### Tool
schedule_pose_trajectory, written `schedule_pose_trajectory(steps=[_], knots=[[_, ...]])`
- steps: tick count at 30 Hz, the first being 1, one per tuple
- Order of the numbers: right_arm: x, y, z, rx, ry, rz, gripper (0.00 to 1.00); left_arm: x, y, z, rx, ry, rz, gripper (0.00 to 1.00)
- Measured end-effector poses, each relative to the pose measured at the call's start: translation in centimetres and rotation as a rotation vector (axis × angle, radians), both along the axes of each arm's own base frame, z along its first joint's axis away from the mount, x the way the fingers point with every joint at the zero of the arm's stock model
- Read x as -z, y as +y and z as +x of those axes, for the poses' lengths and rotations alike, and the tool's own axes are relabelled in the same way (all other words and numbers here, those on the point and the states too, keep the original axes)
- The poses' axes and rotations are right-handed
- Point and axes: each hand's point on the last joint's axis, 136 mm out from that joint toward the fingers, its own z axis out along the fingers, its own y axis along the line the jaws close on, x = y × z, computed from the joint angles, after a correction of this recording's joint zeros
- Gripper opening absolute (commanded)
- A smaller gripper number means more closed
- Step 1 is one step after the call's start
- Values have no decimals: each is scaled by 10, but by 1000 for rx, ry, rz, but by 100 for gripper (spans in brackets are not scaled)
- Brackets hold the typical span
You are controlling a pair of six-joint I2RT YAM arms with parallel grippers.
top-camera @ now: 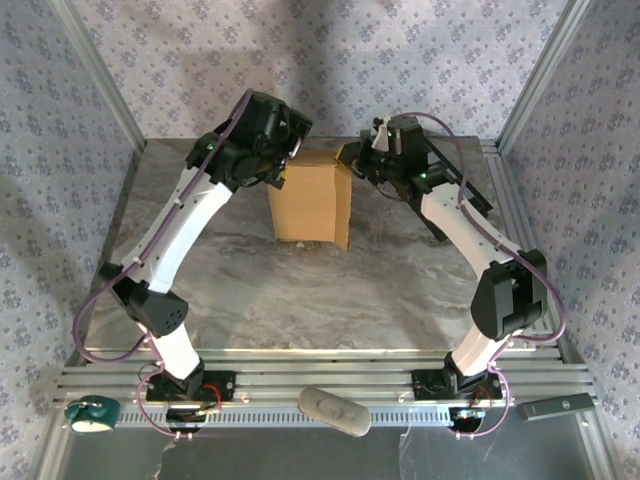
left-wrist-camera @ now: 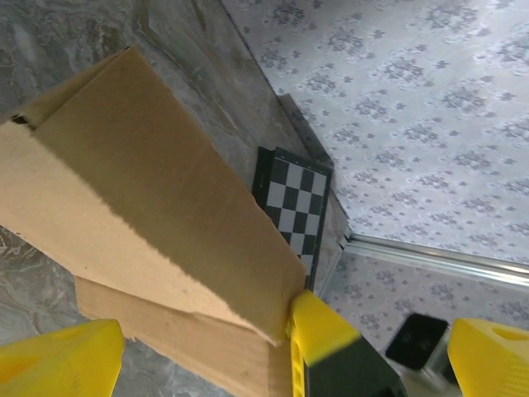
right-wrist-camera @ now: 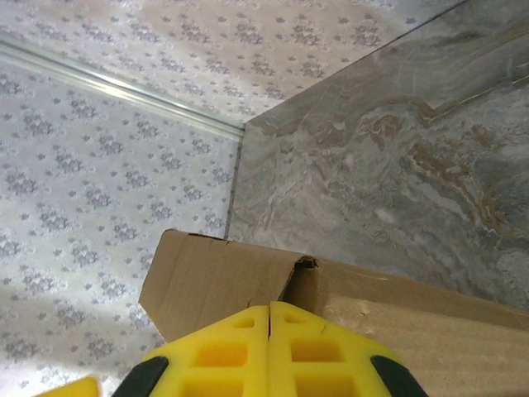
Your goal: Fold the paper box
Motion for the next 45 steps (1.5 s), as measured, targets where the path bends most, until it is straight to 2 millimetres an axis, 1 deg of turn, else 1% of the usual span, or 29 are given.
schedule_pose_trajectory(steps=[4, 7, 11, 14, 17, 21, 22, 25, 29, 31, 33, 34, 36, 40, 41, 43, 45], knots=[[1, 3, -13, -31, -16, -15, 0, 17, -9, 14, -16, 40, 17, 100], [3, 0, -18, -29, -28, -36, 0, 21, -13, 18, -31, 61, 29, 100], [1, 4, -30, -53, -47, -59, 0, 18, -18, 12, -24, 73, 26, 100], [3, 9, -39, -73, -52, -86, 0, 23, -19, 9, -20, 95, 39, 100], [3, 8, -40, -71, -60, -104, 0, 20, -20, 7, -15, 106, 32, 100], [3, 7, -42, -60, -68, -122, 0, 20, -13, -2, -29, 140, 38, 100], [3, 7, -42, -56, -69, -125, 0, 23, -12, -12, -62, 201, -10, 100], [3, 6, -41, -41, -73, -137, 0, 32, 2, -45, -148, 351, -69, 100], [4, 3, -42, 4, -100, -155, 0, 35, 17, -84, -208, 464, -128, 100], [4, 3, -49, 20, -125, -157, 0, 43, 24, -98, -242, 504, -151, 100], [3, 4, -54, 28, -140, -160, 0, 52, 31, -103, -284, 530, -162, 100], [3, 6, -56, 27, -144, -160, 0, 54, 33, -102, -304, 536, -167, 100], [4, 8, -57, 27, -150, -160, 0, 54, 34, -92, -331, 535, -171, 100], [3, 8, -57, 37, -159, -161, 0, 30, 18, -52, -338, 470, -213, 100], [4, 9, -57, 37, -160, -161, 0, 27, 13, -45, -335, 460, -223, 100], [4, 9, -59, 38, -162, -163, 0, 26, 6, -38, -328, 463, -227, 100], [3, 10, -60, 39, -164, -165, 0, 34, 1, -36, -326, 488, -215, 100]])
